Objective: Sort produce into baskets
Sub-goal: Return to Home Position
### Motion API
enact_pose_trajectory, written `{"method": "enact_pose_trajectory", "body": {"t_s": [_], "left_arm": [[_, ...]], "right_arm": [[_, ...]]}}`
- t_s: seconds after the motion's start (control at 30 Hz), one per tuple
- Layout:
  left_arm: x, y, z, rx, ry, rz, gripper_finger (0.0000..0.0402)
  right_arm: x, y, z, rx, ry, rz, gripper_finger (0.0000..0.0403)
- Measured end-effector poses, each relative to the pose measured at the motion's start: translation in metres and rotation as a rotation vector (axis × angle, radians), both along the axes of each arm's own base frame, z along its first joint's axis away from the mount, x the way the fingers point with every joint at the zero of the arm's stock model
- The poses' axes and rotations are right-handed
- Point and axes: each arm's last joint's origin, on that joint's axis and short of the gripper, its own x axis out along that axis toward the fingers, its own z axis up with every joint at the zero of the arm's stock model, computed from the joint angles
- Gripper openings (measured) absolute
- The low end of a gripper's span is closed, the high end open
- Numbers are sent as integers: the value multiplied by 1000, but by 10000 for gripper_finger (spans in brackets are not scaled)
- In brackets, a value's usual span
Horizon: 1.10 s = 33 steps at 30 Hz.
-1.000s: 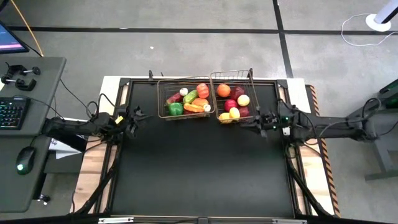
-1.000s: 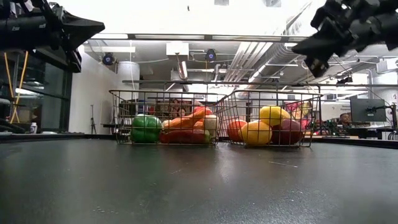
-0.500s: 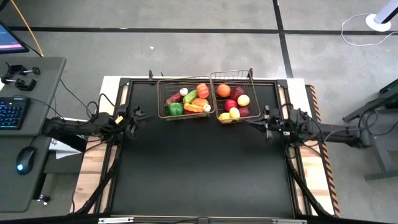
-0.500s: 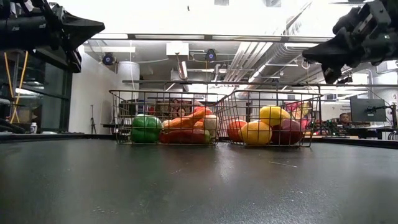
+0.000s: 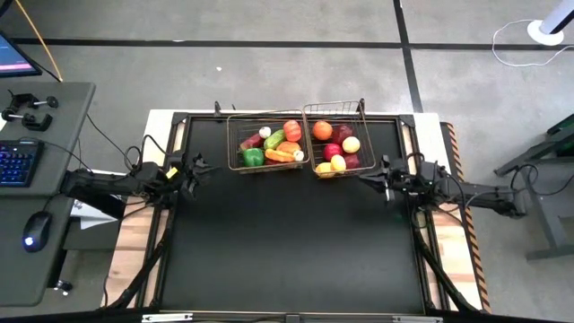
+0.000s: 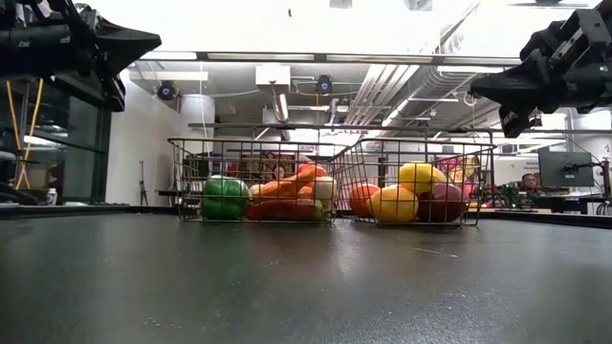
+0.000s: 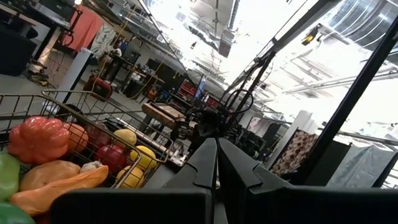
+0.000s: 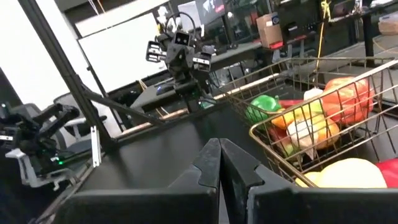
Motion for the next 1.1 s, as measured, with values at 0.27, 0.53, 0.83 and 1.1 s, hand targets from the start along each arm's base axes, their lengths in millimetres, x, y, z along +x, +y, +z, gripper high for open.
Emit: {"method": "enact_pose_trajectory", "body": {"t_s": [0.27,0.53,0.83,1.1], "left_arm": [[0,0,0,-3,-1,-1,3],[0,0,0,0,0,0,3],[0,0,0,-3,0,-1,3],[0,0,-1,0,11,-1,3]], "right_arm": [[-1,3,-6,-41,67,-2,0],[0,2,-11,-51,125,-18,0],[-3,5,-7,-51,77,-10,0],[-6,6,4,-60,-46,2,0]]}}
